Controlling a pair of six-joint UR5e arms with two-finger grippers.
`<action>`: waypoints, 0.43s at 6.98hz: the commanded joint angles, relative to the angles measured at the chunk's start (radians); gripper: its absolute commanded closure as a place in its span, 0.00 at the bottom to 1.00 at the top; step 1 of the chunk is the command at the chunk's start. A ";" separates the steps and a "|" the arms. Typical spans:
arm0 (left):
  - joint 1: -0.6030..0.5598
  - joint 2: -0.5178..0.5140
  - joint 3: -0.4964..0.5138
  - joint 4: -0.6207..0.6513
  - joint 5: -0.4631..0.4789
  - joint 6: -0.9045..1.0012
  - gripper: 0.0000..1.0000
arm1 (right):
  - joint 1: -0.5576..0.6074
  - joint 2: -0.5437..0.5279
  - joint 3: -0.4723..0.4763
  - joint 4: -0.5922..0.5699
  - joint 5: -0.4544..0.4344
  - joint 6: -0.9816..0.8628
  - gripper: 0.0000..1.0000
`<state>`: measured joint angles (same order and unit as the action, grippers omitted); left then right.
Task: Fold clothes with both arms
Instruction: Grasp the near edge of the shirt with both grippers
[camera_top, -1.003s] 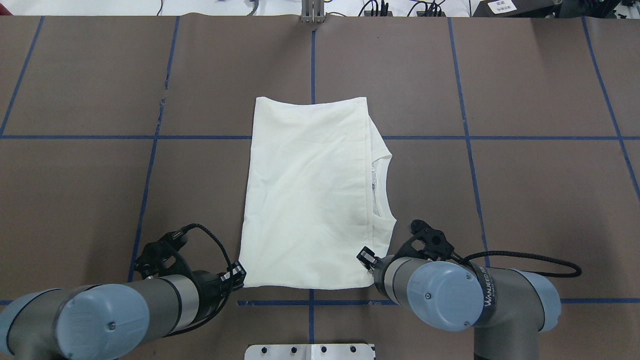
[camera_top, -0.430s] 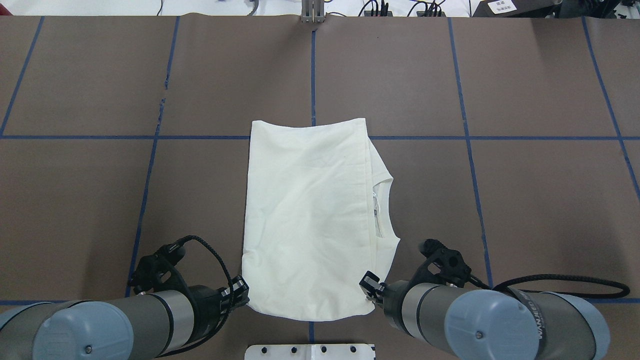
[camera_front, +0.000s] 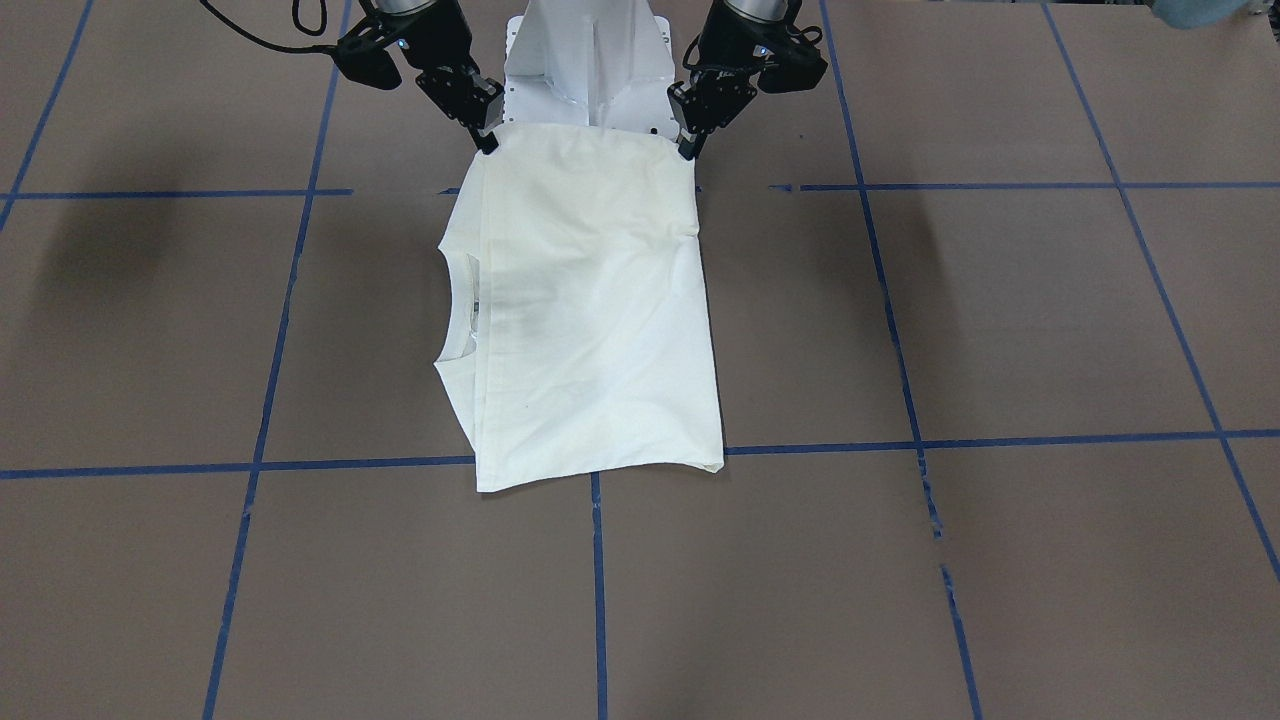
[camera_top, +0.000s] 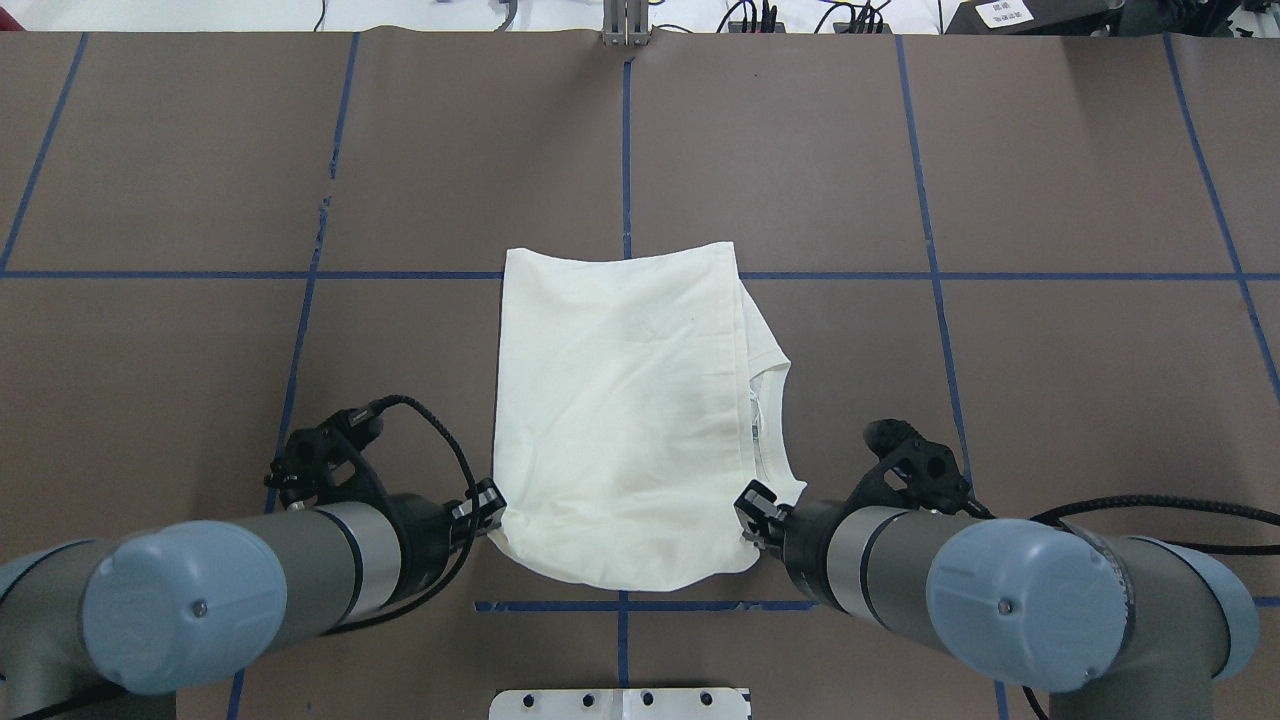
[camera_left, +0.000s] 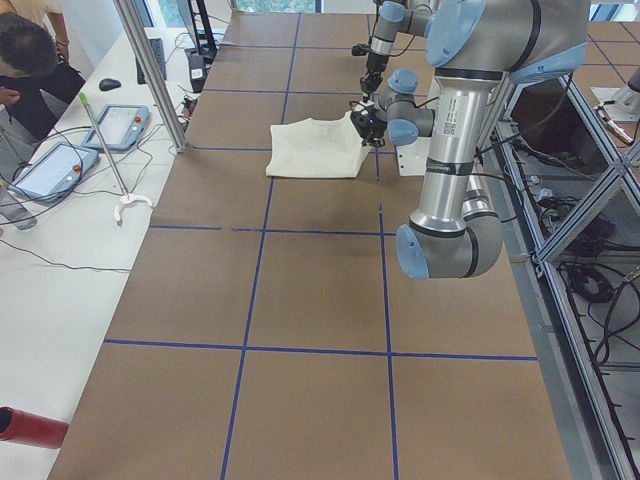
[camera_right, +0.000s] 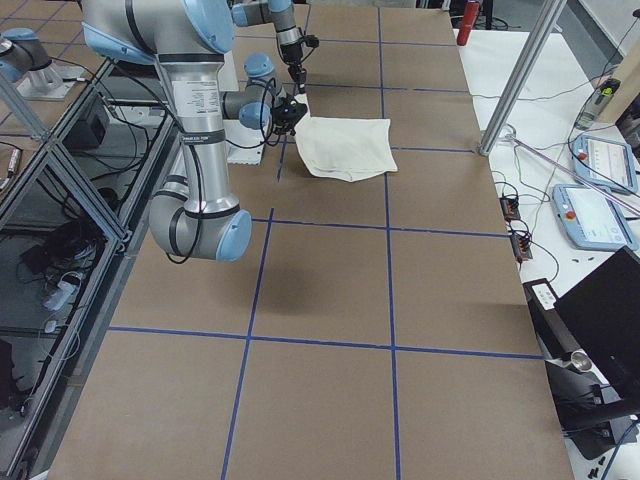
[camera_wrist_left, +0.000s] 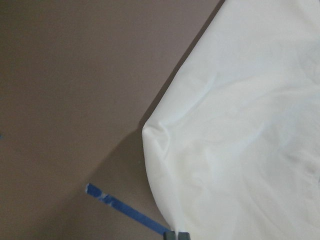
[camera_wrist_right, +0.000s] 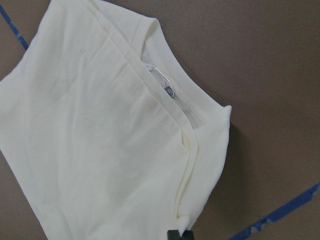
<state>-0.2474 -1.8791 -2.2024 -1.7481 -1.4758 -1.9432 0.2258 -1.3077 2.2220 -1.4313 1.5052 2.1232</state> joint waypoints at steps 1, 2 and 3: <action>-0.117 -0.072 0.019 0.022 -0.003 0.101 1.00 | 0.140 0.089 -0.089 -0.003 0.068 -0.055 1.00; -0.137 -0.131 0.120 0.013 -0.003 0.101 1.00 | 0.208 0.093 -0.109 0.000 0.137 -0.078 1.00; -0.156 -0.179 0.191 0.009 0.000 0.105 1.00 | 0.252 0.100 -0.128 0.003 0.156 -0.129 1.00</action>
<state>-0.3766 -1.9996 -2.0970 -1.7339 -1.4779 -1.8463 0.4136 -1.2199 2.1197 -1.4312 1.6190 2.0429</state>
